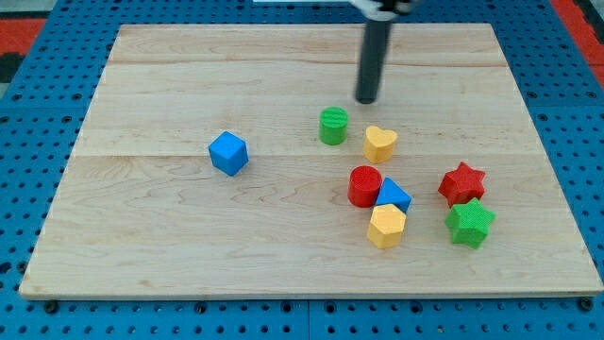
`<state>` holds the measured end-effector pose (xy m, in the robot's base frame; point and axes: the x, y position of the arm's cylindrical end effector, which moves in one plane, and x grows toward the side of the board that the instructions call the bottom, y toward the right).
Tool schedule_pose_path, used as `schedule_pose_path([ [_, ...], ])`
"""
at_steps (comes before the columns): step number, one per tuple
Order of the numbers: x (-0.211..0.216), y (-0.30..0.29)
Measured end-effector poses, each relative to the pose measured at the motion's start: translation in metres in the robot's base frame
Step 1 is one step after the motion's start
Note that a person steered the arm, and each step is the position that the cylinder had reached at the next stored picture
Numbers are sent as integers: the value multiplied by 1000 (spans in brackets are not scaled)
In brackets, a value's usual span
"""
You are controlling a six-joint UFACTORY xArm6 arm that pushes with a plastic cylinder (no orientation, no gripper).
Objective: Move the yellow heart green circleblue cube towards to the group of blocks
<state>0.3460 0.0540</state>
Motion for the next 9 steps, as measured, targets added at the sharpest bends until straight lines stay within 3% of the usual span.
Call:
schedule_pose_path([
  [1, 3, -18],
  [2, 46, 8],
  [3, 26, 10],
  [4, 24, -35],
  [5, 57, -12],
  [7, 83, 67],
  [8, 65, 70],
  [9, 15, 42],
])
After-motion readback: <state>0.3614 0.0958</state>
